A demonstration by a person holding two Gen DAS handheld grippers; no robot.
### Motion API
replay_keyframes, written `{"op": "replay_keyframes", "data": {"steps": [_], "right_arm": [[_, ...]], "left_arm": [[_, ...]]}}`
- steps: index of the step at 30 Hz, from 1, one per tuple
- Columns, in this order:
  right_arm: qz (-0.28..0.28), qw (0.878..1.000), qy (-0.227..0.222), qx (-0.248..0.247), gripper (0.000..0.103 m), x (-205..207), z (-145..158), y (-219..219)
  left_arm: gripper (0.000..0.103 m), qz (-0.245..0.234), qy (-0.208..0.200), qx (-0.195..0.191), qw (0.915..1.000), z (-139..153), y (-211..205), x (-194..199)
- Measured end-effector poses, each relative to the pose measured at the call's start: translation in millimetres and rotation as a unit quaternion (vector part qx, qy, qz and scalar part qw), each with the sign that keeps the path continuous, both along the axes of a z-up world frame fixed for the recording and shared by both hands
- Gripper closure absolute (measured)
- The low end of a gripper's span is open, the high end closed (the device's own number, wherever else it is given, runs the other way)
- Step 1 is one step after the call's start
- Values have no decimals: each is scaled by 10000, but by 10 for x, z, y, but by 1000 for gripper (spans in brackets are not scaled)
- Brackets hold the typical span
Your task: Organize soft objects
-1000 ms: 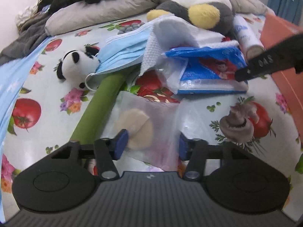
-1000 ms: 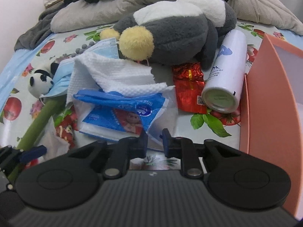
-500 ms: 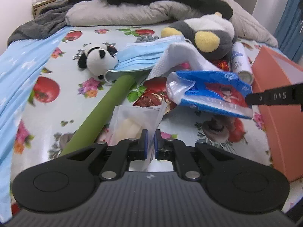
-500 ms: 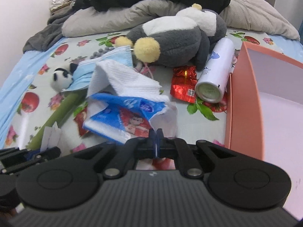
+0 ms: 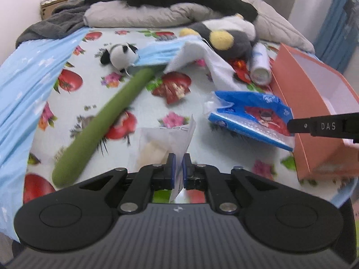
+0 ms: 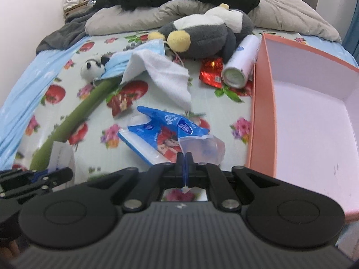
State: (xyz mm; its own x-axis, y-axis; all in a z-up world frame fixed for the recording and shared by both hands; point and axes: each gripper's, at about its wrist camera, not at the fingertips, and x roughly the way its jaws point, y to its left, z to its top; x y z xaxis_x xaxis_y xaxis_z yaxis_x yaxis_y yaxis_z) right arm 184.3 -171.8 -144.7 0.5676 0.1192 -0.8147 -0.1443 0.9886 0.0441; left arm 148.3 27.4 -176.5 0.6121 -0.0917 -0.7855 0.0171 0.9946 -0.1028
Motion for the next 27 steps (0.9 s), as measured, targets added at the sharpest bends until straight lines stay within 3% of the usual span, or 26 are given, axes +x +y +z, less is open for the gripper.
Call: {"op": "replay_keyframes", "data": {"steps": [6,11,13,17,18,20,21,22,27], "right_arm": [[45,10000,40,-37,99,-369,-79,-5],[128,9997,178,87,99,-584,-143,-19],[171,9996,199,118,97,-635,-141,-27],[368,9978,386,404,95,-669,-141,-85],[419,9972,436,448,92,-668,-138,-97],[473,9966,456,499,80,-666,-112,-125],[502,9964,428,534,66,-671,-88,-140],[552,9960,393,576,60,-670,-60,-148],[920,9949,62,419,59,-607,47,-113]], "left_arm": [[95,-235,103,310,9992,-138,-116,-211],[94,-133,326,59,9994,-275,-35,-284],[89,-79,407,-45,9991,-303,-2,-300],[48,-47,423,-398,9983,-276,64,-343],[45,-20,392,-390,9985,-255,64,-360],[42,-24,314,-301,9991,-213,61,-391],[41,-38,280,-269,9992,-197,63,-399],[40,-49,244,-250,9994,-180,73,-407],[38,-213,199,10,9996,-231,102,-349]]}}
